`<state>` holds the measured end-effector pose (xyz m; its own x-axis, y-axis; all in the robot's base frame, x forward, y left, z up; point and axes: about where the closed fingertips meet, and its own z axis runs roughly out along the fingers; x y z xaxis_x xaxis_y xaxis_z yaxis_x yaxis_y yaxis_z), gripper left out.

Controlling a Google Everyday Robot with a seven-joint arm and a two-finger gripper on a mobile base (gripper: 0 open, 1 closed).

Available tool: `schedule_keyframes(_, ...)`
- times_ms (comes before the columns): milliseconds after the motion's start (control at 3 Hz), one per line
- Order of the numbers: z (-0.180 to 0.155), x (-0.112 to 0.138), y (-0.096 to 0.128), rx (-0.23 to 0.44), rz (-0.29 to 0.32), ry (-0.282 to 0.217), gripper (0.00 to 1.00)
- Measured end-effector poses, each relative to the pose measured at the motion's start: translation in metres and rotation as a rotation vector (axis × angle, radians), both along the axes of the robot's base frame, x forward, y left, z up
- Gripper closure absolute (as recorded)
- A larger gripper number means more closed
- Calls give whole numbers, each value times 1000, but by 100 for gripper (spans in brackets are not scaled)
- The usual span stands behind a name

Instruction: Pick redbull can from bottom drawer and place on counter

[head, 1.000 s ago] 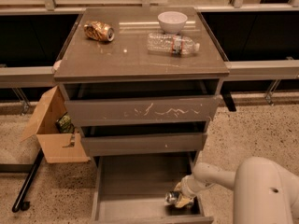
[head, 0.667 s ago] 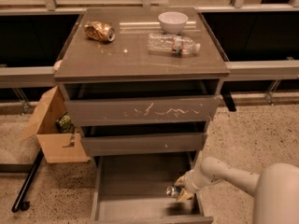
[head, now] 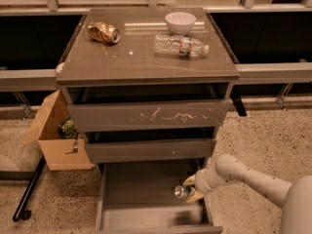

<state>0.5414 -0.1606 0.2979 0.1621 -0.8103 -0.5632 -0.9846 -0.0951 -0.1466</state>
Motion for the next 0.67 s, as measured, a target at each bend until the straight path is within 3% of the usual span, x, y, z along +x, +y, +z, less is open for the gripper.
schedule_keyframes(333, 10, -1, 2, 26, 12, -28, 100)
schedule_keyframes(667, 88, -7, 3, 76, 79, -191, 100)
